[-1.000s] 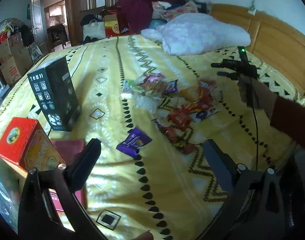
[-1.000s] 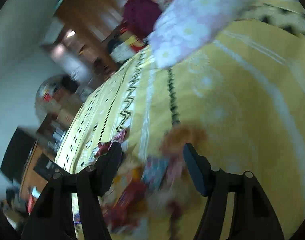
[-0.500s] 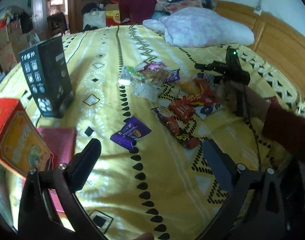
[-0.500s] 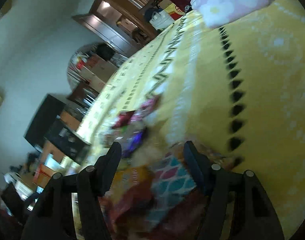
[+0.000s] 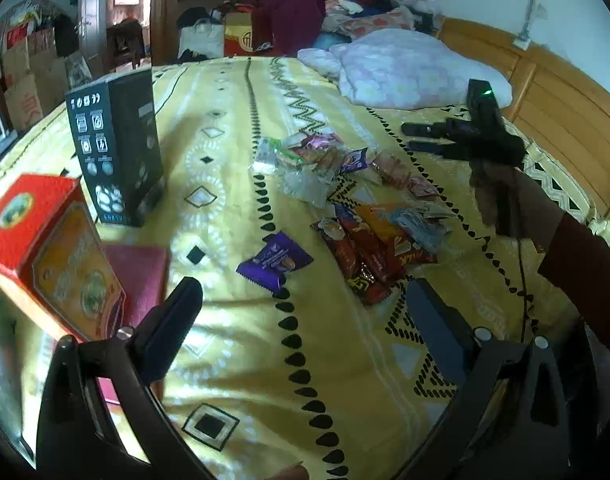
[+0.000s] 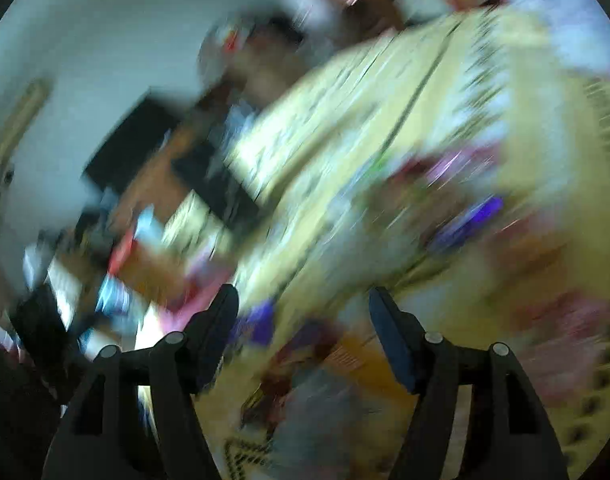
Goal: Organize snacks
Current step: 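Grasp the yellow biscuit packet with the right tool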
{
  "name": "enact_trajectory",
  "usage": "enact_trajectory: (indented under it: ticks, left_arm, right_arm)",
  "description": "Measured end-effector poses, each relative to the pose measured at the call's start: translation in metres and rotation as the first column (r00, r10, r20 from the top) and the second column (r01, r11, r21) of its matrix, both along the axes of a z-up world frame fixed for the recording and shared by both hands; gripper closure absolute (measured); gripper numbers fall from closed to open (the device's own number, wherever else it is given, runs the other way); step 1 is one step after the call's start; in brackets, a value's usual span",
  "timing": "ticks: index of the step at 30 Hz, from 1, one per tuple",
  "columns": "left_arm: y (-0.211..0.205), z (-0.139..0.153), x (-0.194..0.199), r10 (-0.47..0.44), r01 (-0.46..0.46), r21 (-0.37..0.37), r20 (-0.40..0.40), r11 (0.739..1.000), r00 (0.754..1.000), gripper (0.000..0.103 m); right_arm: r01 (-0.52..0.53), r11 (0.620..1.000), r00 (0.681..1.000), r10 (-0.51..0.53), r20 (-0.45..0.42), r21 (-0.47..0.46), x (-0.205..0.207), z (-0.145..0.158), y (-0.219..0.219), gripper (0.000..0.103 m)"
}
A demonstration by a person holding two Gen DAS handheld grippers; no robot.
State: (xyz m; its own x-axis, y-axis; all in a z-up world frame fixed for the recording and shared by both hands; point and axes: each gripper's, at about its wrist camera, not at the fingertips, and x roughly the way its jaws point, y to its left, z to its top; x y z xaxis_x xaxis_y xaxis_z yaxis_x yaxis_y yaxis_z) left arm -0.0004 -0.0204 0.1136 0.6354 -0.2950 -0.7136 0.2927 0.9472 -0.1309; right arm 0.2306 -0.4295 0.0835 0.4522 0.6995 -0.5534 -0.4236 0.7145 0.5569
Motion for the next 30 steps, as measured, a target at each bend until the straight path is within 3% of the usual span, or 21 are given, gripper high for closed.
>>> enact_trajectory:
  ticks: [2, 4, 7, 9, 11, 14, 19, 22, 25, 27, 30]
  left_arm:
    - [0.001, -0.002, -0.001, 0.003, -0.003, -0.001, -0.010, 1.000, 1.000, 0.001]
    - [0.002, -0.003, -0.003, 0.003, -0.004, -0.006, -0.021, 1.000, 1.000, 0.001]
    - [0.004, -0.006, -0.005, 0.005, -0.006, -0.013, -0.038, 1.000, 0.999, 0.001]
    - [0.005, -0.007, -0.006, 0.006, -0.007, -0.016, -0.045, 1.000, 0.999, 0.001]
    - [0.007, -0.007, -0.008, 0.008, -0.009, -0.031, -0.050, 0.999, 0.999, 0.001]
    - [0.010, -0.004, -0.011, 0.010, -0.013, -0.062, -0.050, 0.998, 0.999, 0.001]
    - [0.016, -0.005, -0.020, 0.005, -0.010, -0.093, -0.054, 0.996, 0.999, 0.001]
    - [0.019, -0.010, -0.022, 0.002, -0.010, -0.109, -0.074, 0.994, 0.997, 0.001]
    - [0.019, -0.012, -0.023, 0.000, -0.010, -0.120, -0.087, 0.993, 0.996, 0.001]
    - [0.020, -0.011, -0.023, -0.005, -0.005, -0.118, -0.084, 0.993, 0.996, 0.001]
    - [0.023, -0.011, -0.024, -0.004, -0.005, -0.106, -0.084, 0.994, 0.996, 0.001]
  right_arm:
    - [0.212, 0.972, 0.976, -0.216, -0.035, -0.102, 0.027, -0.019, -0.039, 0.026]
    - [0.268, 0.956, 0.953, -0.281, -0.110, -0.122, 0.044, -0.041, -0.051, 0.026]
    - [0.177, 0.972, 0.953, -0.209, -0.221, -0.157, 0.050, -0.078, -0.013, 0.025]
    - [0.076, 0.979, 0.977, -0.111, -0.181, -0.191, 0.036, -0.073, 0.025, 0.018]
    - [-0.023, 0.984, 0.977, -0.015, -0.212, -0.178, 0.014, -0.067, 0.060, 0.019]
    - [-0.187, 0.961, 0.966, 0.142, -0.217, -0.204, -0.033, -0.046, 0.108, 0.018]
    - [-0.131, 0.971, 0.991, 0.121, -0.062, -0.200, -0.076, 0.028, 0.077, 0.020]
    - [-0.187, 0.916, 0.982, 0.174, -0.068, -0.355, -0.094, 0.035, 0.079, 0.019]
    - [-0.256, 0.863, 0.967, 0.233, -0.106, -0.437, -0.100, 0.029, 0.097, 0.019]
    - [-0.285, 0.830, 0.956, 0.281, -0.082, -0.479, -0.124, 0.021, 0.108, 0.020]
    - [-0.280, 0.731, 0.940, 0.339, -0.025, -0.622, -0.129, 0.001, 0.126, 0.020]
